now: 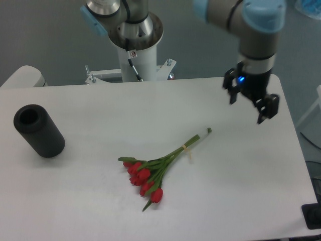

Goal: Place the flowers on the table

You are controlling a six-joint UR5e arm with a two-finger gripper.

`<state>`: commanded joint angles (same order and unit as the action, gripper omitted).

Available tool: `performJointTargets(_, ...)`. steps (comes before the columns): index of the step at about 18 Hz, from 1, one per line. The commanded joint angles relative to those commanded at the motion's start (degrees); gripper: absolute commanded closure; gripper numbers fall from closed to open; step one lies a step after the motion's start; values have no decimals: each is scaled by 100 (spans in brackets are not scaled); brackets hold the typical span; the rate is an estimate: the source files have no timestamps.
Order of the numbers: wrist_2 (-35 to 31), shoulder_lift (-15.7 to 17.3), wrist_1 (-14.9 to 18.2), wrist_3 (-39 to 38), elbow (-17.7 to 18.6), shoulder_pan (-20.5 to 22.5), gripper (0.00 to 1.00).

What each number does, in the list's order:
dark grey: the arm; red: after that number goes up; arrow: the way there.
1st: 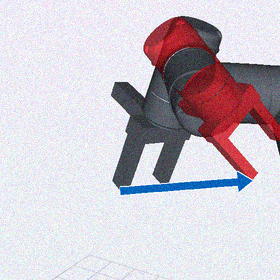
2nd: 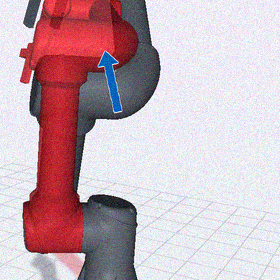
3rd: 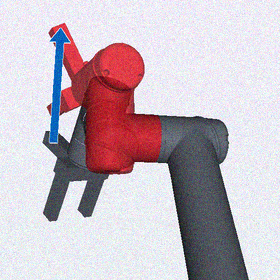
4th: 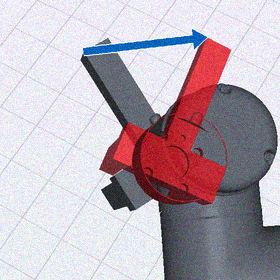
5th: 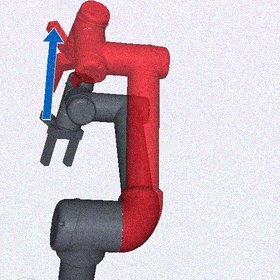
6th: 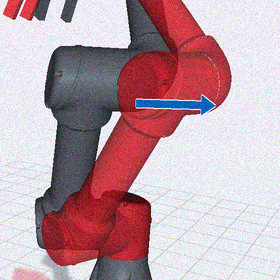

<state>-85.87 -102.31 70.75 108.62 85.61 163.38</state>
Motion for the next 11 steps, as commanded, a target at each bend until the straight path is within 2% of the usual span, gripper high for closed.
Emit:
performJointTargets(4, 0, 0, 0, 396, 9, 141, 0)
performJointTargets(11, 26, 27, -9, 406, 70, 89, 0)
